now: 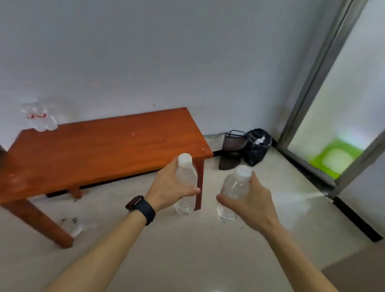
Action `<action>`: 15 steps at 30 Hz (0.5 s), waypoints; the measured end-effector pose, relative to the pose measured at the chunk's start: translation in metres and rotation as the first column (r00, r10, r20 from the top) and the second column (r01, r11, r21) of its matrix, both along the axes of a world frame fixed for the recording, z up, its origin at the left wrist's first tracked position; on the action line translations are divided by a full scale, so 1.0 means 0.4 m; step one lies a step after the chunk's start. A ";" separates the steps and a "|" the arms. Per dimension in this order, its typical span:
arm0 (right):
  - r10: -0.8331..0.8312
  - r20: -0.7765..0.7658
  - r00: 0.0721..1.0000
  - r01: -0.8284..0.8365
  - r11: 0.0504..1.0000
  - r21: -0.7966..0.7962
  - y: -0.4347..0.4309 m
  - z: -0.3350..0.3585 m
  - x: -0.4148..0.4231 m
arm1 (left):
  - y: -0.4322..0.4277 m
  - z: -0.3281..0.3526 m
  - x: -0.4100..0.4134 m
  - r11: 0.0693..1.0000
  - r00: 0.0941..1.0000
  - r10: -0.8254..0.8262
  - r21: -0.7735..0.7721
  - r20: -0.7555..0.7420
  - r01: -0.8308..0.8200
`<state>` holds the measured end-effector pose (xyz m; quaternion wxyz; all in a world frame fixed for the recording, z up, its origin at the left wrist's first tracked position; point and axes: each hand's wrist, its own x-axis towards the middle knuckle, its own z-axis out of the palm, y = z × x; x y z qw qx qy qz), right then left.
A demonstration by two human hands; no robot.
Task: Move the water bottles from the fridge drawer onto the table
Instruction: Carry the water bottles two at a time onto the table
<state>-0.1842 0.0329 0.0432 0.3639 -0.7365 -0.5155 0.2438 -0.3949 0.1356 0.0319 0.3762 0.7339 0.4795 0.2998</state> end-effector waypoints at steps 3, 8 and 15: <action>0.125 -0.021 0.992 -0.125 0.992 0.005 0.147 -0.013 -0.205 | 0.068 0.002 -0.247 0.989 0.989 0.148 0.008 -0.022 -0.148; 0.275 -0.075 0.959 -0.276 0.961 -0.008 0.365 -0.048 -0.574 | 0.202 -0.009 -0.647 0.948 0.945 0.320 0.027 -0.075 -0.318; 0.402 -0.152 0.903 -0.411 0.911 -0.030 0.572 -0.094 -0.922 | 0.349 -0.028 -1.024 0.895 0.892 0.445 0.034 -0.080 -0.444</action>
